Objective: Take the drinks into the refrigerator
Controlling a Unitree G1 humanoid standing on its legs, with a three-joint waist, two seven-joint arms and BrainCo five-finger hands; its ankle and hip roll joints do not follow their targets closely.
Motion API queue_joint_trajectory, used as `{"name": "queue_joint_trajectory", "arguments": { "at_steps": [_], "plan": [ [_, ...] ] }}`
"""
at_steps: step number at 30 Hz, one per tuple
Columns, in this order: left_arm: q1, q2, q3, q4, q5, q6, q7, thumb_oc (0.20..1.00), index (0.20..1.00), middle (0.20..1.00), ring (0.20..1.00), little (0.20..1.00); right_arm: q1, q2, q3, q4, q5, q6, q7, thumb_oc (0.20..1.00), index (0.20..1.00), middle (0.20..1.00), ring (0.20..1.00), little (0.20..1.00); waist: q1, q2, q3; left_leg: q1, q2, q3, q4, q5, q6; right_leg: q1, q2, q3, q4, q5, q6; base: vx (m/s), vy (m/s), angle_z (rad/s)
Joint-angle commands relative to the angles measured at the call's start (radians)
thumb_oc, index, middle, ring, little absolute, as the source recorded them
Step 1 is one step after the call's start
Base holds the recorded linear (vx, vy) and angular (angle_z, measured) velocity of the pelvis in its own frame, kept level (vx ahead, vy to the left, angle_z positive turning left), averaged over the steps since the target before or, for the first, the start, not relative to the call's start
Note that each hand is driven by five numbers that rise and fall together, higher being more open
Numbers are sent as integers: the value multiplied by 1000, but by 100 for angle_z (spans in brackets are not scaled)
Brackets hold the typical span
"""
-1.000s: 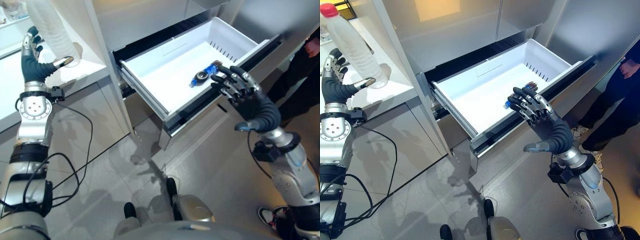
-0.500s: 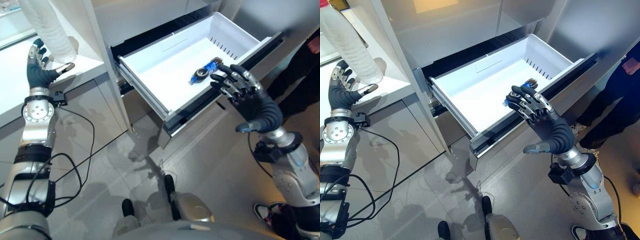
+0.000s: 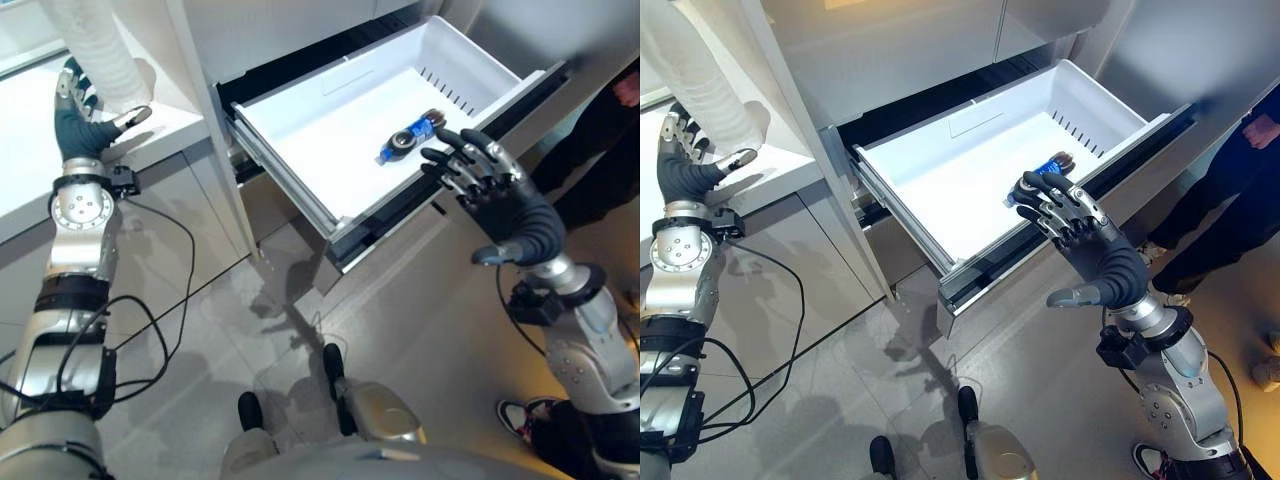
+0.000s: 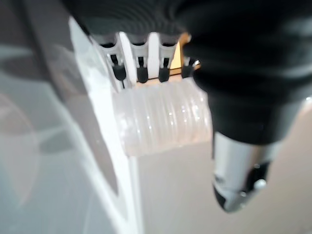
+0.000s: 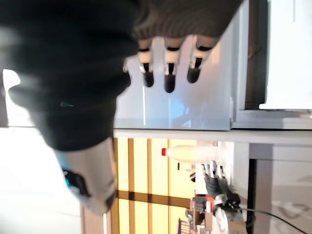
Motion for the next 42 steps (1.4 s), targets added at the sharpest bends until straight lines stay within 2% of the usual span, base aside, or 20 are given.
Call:
{"name": "queue_joint_trajectory", "arguments": {
  "at_steps": [1, 6, 19, 27, 29, 42],
  "plan": [
    [-124, 21, -7, 13, 23, -48, 10, 1000, 1000, 1000, 1000, 1000, -5, -19, -65, -68, 62, -25, 8, 1000, 1000, 1000, 1000, 1000, -18, -13, -7, 22, -26, -69, 136, -125, 55, -2, 24, -25, 193, -193, 43, 11, -5, -7],
    [-138, 48, -13, 35, 33, -47, 7, 1000, 1000, 1000, 1000, 1000, 0, -23, -70, -66, 73, -20, 13, 1000, 1000, 1000, 1000, 1000, -30, -11, -16, 27, -24, -53, 144, -135, 53, -9, 32, -10, 200, -195, 43, 18, -4, -6],
    [-199, -19, -73, 38, 30, -55, -4, 1000, 1000, 1000, 1000, 1000, 16, 3, -55, -62, 76, -21, 19, 1000, 1000, 1000, 1000, 1000, -51, 2, -42, 49, -21, -51, 127, -134, 49, 0, 36, -3, 196, -200, 40, 7, -3, -3],
    [-215, -34, -86, 98, 1, -58, -25, 1000, 1000, 1000, 1000, 1000, 8, 5, -46, -62, 87, -20, 20, 1000, 1000, 1000, 1000, 1000, -69, 10, -64, 83, -18, -22, 120, -141, 46, 20, 48, 21, 188, -201, 38, 20, -4, -7],
    [-215, -41, -94, 98, -18, -63, -38, 200, 200, 200, 200, 200, 11, 11, -43, -62, 87, -21, 21, 1000, 1000, 1000, 1000, 1000, -75, 13, -73, 90, -17, -19, 117, -142, 44, 25, 49, 22, 189, -204, 38, 22, -7, -9],
    [-168, -75, -102, 65, -20, -63, -65, 200, 200, 200, 200, 200, 0, 18, -31, -60, 88, -26, 22, 1000, 1000, 1000, 1000, 1000, -62, 16, -91, 103, -27, -34, 109, -146, 46, 62, 38, 4, 156, -200, 39, 0, 0, 0]
  ]
}}
